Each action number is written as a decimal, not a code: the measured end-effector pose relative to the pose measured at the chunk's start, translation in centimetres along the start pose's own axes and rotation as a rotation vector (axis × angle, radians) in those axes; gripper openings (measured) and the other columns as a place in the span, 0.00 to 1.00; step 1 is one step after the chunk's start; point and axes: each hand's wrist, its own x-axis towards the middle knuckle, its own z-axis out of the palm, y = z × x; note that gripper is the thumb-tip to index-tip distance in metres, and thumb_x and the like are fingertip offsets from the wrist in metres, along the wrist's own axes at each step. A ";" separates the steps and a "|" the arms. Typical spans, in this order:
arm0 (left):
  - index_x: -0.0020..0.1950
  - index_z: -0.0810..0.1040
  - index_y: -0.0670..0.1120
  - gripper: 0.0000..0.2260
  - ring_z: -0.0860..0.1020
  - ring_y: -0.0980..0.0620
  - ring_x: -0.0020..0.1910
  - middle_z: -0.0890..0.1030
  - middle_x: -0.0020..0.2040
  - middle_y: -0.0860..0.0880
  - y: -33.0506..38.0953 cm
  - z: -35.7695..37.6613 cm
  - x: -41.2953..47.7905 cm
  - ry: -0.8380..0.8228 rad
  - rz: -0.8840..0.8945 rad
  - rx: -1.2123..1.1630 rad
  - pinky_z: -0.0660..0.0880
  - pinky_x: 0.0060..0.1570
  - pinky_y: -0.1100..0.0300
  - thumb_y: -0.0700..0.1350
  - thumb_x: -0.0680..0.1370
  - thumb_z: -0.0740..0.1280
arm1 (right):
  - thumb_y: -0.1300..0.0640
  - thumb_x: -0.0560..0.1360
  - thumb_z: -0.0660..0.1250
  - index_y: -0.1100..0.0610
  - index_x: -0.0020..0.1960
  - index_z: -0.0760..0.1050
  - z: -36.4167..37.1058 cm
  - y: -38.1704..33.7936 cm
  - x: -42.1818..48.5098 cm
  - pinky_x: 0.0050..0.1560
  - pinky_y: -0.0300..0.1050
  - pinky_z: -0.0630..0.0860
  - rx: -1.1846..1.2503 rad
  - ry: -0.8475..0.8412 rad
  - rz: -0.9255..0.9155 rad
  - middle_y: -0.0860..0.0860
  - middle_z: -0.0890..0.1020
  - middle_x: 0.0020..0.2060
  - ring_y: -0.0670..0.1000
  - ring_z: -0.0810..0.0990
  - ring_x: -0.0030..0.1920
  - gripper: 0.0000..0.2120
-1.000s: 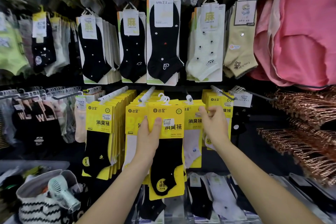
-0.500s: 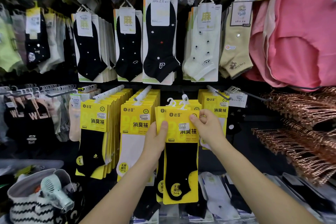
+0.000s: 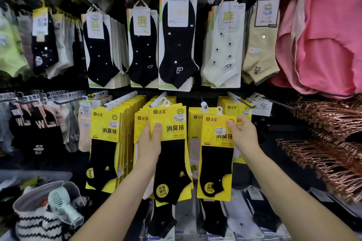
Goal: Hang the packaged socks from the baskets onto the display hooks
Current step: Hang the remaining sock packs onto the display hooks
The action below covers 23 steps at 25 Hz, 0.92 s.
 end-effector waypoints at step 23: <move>0.47 0.75 0.53 0.05 0.79 0.52 0.52 0.81 0.51 0.50 -0.1 3.0 -1.8 -0.124 0.002 0.046 0.77 0.51 0.57 0.47 0.80 0.60 | 0.45 0.72 0.68 0.48 0.39 0.72 2.5 -2.7 -2.2 0.33 0.32 0.69 -0.061 -0.169 -0.273 0.44 0.75 0.34 0.42 0.72 0.35 0.09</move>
